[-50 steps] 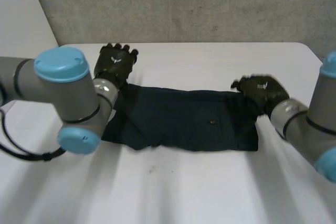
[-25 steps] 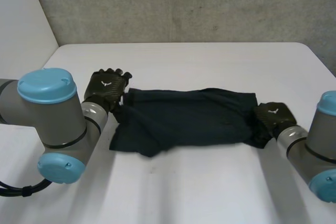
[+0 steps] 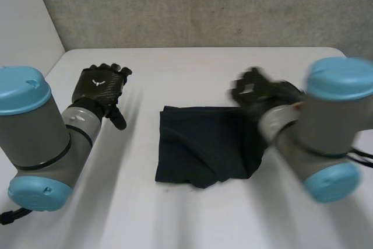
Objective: Fold the shorts.
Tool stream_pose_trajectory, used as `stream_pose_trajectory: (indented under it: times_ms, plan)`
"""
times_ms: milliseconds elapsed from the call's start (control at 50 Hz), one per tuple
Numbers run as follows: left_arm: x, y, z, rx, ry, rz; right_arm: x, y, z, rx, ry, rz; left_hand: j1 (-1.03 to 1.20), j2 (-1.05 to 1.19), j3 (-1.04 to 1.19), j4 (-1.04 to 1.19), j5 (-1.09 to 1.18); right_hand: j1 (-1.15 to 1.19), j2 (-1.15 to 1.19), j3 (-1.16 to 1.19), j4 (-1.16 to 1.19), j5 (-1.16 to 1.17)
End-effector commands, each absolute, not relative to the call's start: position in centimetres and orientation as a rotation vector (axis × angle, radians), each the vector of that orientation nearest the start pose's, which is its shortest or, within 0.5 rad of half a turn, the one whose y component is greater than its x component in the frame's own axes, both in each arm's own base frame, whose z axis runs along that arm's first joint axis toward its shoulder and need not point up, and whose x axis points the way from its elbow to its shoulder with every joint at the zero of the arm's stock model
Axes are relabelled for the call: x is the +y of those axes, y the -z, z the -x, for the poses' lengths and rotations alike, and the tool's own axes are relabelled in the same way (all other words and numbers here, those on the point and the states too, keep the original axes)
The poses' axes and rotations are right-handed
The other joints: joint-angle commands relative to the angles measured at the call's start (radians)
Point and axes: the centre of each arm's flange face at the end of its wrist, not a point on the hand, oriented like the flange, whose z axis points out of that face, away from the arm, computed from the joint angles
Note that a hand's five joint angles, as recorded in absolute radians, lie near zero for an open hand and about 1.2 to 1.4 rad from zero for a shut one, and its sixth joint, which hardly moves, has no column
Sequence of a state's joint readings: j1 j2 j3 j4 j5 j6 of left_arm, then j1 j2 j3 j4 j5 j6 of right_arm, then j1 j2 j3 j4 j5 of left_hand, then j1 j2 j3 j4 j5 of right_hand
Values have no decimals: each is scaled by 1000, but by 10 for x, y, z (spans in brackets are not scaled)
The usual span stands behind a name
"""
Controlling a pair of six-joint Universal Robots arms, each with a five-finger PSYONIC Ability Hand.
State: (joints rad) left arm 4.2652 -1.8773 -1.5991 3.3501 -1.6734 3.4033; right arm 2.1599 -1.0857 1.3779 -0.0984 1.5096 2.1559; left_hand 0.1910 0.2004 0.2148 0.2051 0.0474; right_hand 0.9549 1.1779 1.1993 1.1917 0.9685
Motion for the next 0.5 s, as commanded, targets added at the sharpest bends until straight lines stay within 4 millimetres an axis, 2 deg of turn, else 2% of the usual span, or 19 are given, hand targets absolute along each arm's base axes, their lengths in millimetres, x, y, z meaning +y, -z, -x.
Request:
stream_pose_trajectory:
  times_ms: [20, 80, 120, 160, 180, 220, 240, 300, 340, 400, 500]
  plan:
    - [-270, -225, 259, 2278, 2139, -675, -163, -157, -401, 1238, 1863, 2083, -16, -26, -40, -31, -47, 441, 218, 197, 205, 253]
    - [-271, -226, 258, 2289, 2149, -655, -150, -146, -405, 1158, 1782, 2089, -16, -26, -40, -31, -47, 441, 218, 197, 205, 253]
    - [-273, -228, 258, 2293, 2158, -639, -146, -146, -405, 1113, 1751, 2073, -16, -26, -40, -31, -47, 441, 218, 197, 205, 253]
    - [-275, -230, 257, 2290, 2169, -626, -146, -152, -405, 1106, 1762, 2058, -16, -26, -40, -31, -47, -57, -280, -301, -294, -245]
    - [-275, -230, 257, 2288, 2173, -621, -147, -161, -404, 1117, 1785, 2028, -16, -26, -40, -31, -47, -493, -716, -737, -730, -681]
    - [-277, -233, 257, 2281, 2191, -612, -152, -174, -403, 1166, 1815, 1965, -16, -26, -40, -31, -47, -780, -1003, -1025, -1017, -969]
    - [-278, -235, 258, 2275, 2198, -609, -154, -179, -402, 1194, 1822, 1929, -16, -26, -40, -31, -47, -780, -1003, -1025, -1017, -969]
    - [-282, -245, 261, 2244, 2241, -597, -179, -203, -388, 1387, 1815, 1668, -16, -26, -40, -31, -47, -780, -1003, -1025, -1017, -969]
    - [-283, -249, 263, 2234, 2264, -591, -196, -227, -374, 1504, 1803, 1423, -16, -26, -40, -31, -47, -780, -1003, -1025, -1017, -969]
    - [-285, -258, 268, 2231, 2314, -565, -212, -253, -357, 1594, 1772, 1138, -16, -26, -40, -31, -47, -780, -1003, -1025, -1017, -969]
    - [-277, -261, 289, 2308, 2389, -582, -245, -259, -332, 1729, 1726, 859, -16, -26, -40, -31, -47, -780, -1003, -1025, -1017, -969]
